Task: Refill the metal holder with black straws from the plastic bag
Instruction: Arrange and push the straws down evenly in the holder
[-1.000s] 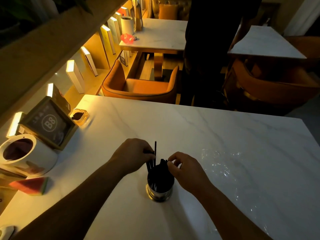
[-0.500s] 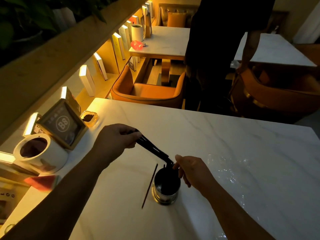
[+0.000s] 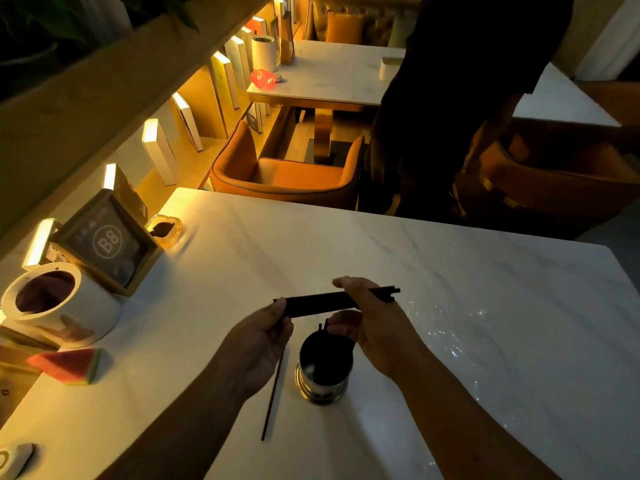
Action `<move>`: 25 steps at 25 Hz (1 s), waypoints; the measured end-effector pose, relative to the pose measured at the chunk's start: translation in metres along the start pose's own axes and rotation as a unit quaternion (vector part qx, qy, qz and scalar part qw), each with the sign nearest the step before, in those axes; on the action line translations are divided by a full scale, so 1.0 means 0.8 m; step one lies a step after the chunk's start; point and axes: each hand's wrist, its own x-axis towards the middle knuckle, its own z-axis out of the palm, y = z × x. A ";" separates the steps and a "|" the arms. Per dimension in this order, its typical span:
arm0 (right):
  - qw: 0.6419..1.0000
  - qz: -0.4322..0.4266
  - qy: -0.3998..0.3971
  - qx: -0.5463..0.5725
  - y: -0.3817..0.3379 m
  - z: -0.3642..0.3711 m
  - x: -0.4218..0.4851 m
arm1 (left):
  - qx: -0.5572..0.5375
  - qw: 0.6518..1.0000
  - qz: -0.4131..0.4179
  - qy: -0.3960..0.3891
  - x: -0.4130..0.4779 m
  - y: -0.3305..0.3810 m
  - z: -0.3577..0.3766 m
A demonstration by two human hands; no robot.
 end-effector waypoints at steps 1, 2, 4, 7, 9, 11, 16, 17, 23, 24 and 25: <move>0.998 -0.028 0.015 -0.050 -0.004 0.000 0.001 | -0.001 1.000 -0.015 -0.011 0.003 -0.008 -0.002; 0.993 -0.052 0.030 -0.106 -0.008 0.000 0.002 | 0.014 0.999 -0.023 -0.017 0.007 -0.014 -0.008; 0.972 -0.089 0.063 -0.210 -0.012 -0.006 0.001 | 0.111 0.994 -0.010 -0.004 0.020 -0.022 -0.027; 0.918 -0.114 0.084 -0.370 -0.002 -0.016 -0.001 | 0.399 0.911 0.053 0.088 0.046 -0.035 -0.076; 0.884 -0.096 0.064 -0.452 0.014 -0.016 -0.003 | 0.612 0.770 0.100 0.148 0.062 -0.045 -0.111; 0.849 -0.069 0.038 -0.523 0.033 -0.016 -0.008 | 0.741 0.638 0.117 0.174 0.077 -0.056 -0.140; 0.754 -0.168 0.050 -0.633 0.081 -0.041 -0.046 | 0.826 0.538 0.053 0.157 0.110 -0.076 -0.178; 0.734 -0.179 0.020 -0.654 0.091 -0.044 -0.055 | 0.832 0.531 0.046 0.155 0.114 -0.079 -0.182; 0.669 -0.174 -0.061 -0.720 0.136 -0.058 -0.051 | 0.828 0.541 0.035 0.146 0.112 -0.076 -0.171; 0.660 -0.171 -0.068 -0.729 0.139 -0.061 -0.048 | 0.815 0.558 0.054 0.148 0.106 -0.070 -0.162; 0.654 -0.170 -0.073 -0.733 0.141 -0.063 -0.045 | 0.784 0.595 0.085 0.155 0.098 -0.061 -0.149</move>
